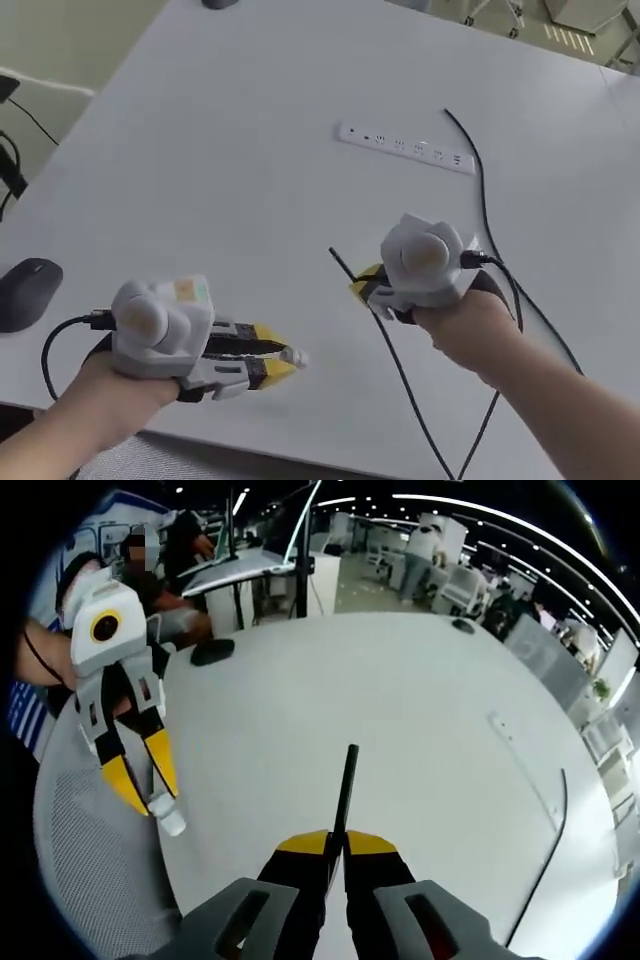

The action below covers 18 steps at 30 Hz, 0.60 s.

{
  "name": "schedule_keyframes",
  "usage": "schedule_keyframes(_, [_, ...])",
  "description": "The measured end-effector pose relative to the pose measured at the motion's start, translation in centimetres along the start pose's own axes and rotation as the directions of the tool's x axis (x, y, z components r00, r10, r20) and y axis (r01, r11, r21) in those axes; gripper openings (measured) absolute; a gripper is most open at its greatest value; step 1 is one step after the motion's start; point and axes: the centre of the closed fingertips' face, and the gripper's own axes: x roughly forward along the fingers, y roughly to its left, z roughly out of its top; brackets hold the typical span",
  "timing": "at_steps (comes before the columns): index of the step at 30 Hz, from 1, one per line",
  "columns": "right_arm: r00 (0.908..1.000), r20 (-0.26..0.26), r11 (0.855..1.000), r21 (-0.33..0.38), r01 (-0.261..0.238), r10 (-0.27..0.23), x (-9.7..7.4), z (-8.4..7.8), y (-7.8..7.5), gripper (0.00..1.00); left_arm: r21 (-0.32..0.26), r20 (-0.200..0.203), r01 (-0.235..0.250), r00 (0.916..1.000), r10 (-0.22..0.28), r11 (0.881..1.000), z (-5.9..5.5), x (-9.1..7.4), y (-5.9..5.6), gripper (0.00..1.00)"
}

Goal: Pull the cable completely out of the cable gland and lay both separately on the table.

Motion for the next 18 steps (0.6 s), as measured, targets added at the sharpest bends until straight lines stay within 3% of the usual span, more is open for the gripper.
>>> schedule_keyframes(4, [0.9999, 0.003, 1.000, -0.019, -0.015, 0.015, 1.3, 1.4, -0.2, 0.00, -0.002, -0.005, -0.011, 0.9999, 0.011, 1.000, -0.4, 0.0, 0.5, 0.16])
schedule_keyframes(11, [0.9982, 0.033, 0.996, -0.073, -0.047, 0.049, 3.5, 4.2, 0.0, 0.00, 0.007, -0.043, -0.034, 0.9985, 0.034, 0.999, -2.1, -0.3, 1.4, 0.16])
schedule_keyframes(16, [0.9965, 0.028, 0.992, -0.105, -0.076, 0.079, 4.9, 5.1, 1.3, 0.00, -0.010, -0.044, -0.052, 0.9977, 0.051, 0.999, -3.0, -0.1, 2.3, 0.16])
schedule_keyframes(18, [0.9954, 0.017, 0.985, -0.148, -0.091, 0.095, 5.6, 5.1, 2.1, 0.00, -0.016, -0.050, -0.054, 0.9973, 0.053, 0.998, -3.5, 0.1, 2.7, 0.16])
